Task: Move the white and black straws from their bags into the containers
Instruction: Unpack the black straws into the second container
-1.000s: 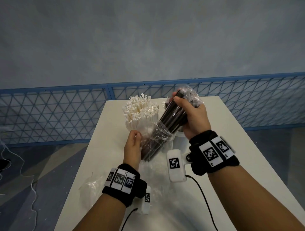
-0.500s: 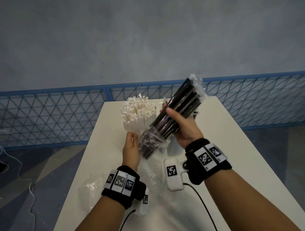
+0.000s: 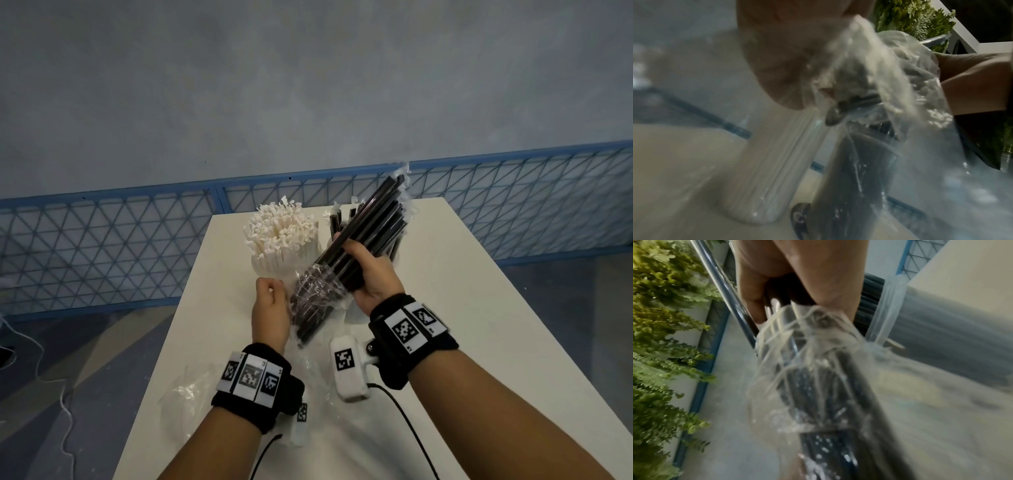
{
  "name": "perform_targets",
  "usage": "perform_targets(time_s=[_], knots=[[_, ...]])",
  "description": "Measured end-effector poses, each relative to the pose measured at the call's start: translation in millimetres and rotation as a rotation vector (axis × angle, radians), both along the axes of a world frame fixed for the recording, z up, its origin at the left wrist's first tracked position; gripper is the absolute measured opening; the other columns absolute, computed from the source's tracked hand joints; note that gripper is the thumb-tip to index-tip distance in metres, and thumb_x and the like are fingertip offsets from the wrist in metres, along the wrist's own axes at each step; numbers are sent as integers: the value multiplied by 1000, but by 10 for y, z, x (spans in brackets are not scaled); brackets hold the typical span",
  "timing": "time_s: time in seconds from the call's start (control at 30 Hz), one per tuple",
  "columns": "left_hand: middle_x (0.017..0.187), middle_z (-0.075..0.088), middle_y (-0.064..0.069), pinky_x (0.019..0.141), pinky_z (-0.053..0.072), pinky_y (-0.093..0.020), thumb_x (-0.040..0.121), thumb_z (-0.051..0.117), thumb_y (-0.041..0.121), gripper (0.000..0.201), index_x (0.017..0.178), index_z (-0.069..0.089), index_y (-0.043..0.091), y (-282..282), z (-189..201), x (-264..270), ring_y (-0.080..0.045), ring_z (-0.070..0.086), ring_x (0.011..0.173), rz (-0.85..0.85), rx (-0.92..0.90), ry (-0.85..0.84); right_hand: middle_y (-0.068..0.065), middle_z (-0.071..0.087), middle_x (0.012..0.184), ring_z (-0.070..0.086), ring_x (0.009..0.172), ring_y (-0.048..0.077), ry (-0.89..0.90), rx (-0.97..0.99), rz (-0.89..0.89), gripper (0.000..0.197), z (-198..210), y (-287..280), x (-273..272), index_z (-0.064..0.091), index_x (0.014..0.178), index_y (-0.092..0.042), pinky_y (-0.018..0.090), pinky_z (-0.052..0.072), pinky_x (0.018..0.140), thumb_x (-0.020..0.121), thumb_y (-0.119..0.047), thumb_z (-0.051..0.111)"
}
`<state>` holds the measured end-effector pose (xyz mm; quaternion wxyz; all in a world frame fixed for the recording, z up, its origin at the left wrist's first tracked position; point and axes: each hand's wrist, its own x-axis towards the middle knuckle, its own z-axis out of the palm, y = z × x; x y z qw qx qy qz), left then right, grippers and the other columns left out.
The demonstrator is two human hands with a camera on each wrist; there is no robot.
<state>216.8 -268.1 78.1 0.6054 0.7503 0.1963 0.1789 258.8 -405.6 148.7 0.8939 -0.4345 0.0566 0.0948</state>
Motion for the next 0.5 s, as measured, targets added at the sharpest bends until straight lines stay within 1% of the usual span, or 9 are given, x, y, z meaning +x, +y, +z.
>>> perform_targets(time_s=[0.07,0.1,0.2,0.3,0.4,0.5], knots=[[62,40,-1,56,28,-33,101,36,21,25,76,40,24,19,-14,4,-18,35,55,7,0,47,7,68,85,68,70,14,34,55,19,31,-24,4,-13,59,114,2,25,56,61,84,-2,61],[63,40,-1,55,28,-32,101,36,20,25,76,41,23,20,-22,3,-18,35,56,7,-3,62,8,68,89,69,72,14,44,78,28,36,-25,2,-21,57,119,2,25,56,62,84,-4,61],[63,40,-2,53,28,-32,100,37,19,18,84,44,16,4,-29,-9,-19,35,57,18,-27,87,7,66,96,68,80,15,40,130,65,43,-38,-16,-29,53,125,-1,26,57,66,84,-9,61],[63,40,-2,53,28,-32,100,37,19,14,90,44,12,14,-18,-22,-18,35,56,29,-18,95,6,65,96,65,86,17,-16,104,106,42,-41,-26,-32,52,124,-4,28,57,72,83,-10,61],[63,41,-2,55,30,-32,100,37,19,14,91,44,11,29,38,-48,-18,37,57,11,62,64,6,65,97,64,87,18,-58,50,94,40,-33,-14,-31,54,120,-3,32,57,76,81,-5,63],[60,42,-2,55,32,-31,100,37,20,13,92,42,11,20,117,-93,-18,38,54,-65,178,21,7,66,100,67,84,15,-82,15,53,43,-27,-13,-3,54,121,-2,29,59,70,79,-2,66]])
